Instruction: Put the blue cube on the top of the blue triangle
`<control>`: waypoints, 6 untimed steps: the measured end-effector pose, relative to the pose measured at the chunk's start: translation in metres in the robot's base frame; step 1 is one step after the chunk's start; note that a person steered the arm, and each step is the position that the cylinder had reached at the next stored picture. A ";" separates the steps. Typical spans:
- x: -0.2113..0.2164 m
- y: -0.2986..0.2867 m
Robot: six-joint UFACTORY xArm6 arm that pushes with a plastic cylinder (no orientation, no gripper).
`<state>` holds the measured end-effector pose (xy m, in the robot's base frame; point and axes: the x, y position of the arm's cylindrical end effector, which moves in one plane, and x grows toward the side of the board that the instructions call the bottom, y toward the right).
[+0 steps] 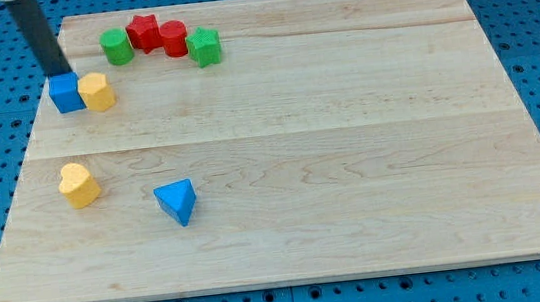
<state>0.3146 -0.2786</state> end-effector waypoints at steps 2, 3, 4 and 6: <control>0.022 0.000; 0.021 0.082; 0.033 0.126; 0.079 0.174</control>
